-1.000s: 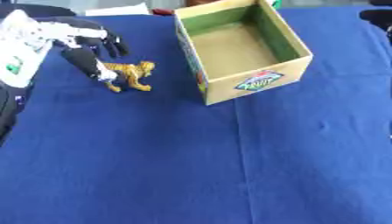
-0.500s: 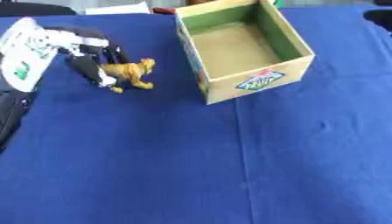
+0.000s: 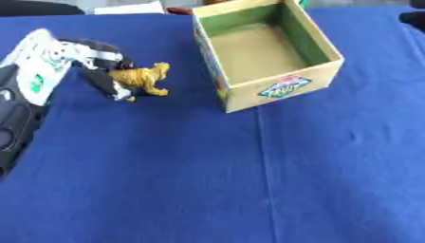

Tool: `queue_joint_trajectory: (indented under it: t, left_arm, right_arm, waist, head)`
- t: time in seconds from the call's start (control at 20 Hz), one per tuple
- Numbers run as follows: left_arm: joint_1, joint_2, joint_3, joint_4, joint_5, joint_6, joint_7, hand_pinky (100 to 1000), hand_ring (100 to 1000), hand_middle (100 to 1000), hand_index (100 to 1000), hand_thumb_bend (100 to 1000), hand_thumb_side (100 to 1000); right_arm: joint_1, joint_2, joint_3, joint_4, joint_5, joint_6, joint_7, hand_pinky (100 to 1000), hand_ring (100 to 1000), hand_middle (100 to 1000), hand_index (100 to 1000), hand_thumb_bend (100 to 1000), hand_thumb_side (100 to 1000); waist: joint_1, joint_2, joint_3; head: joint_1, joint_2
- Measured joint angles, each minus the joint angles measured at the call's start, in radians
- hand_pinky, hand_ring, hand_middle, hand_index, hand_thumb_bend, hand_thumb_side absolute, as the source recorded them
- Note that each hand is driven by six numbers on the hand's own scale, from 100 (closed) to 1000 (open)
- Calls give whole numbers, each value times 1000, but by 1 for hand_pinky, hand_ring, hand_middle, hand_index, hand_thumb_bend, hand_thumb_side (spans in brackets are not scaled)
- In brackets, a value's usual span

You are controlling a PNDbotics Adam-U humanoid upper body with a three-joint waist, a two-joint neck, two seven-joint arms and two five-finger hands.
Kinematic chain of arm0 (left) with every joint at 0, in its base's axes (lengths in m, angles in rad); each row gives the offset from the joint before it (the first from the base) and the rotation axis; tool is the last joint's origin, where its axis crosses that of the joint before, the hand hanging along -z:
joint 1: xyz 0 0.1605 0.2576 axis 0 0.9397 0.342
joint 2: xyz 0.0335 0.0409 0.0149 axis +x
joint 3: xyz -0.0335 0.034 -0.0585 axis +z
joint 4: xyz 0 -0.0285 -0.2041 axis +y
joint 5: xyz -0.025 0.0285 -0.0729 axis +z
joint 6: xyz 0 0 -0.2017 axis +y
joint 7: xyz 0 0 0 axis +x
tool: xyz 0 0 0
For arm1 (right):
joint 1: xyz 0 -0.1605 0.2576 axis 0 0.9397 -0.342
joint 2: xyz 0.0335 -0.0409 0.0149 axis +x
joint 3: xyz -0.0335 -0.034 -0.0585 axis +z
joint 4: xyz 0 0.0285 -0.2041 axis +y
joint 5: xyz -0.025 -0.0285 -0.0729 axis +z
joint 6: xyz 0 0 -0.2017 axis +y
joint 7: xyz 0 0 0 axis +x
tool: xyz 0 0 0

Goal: Pick up objects on the table and place them in the box.

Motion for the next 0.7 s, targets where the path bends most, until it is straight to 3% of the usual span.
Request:
queue_joint_trajectory:
  t: [0.15,0.3,0.35,0.45,0.7]
  left_arm:
    - [0,0,6,-12,-21,24,18,506,646,536,673,100,307]
    - [2,0,8,-18,-39,46,50,470,617,521,651,100,334]
    - [3,0,8,-18,-45,52,61,449,591,518,640,100,433]
    - [5,0,8,-18,-49,60,79,425,561,504,619,100,495]
    - [6,0,9,-26,-51,69,126,343,490,440,546,100,531]
  right_arm:
    - [3,0,0,0,0,0,0,867,727,715,864,100,805]
    - [4,0,0,0,0,0,0,867,727,714,864,100,804]
    - [4,0,0,0,0,0,0,867,727,714,864,100,804]
    - [6,0,0,0,0,0,0,867,727,714,865,100,803]
    - [7,0,0,0,0,-1,-1,868,728,714,864,100,807]
  waist:
    - [0,0,0]
    - [0,0,0]
    - [0,0,0]
    - [0,0,0]
    - [-1,0,3]
  head:
    - [0,0]
    - [0,0]
    - [0,0]
    - [-1,1]
    - [-12,7]
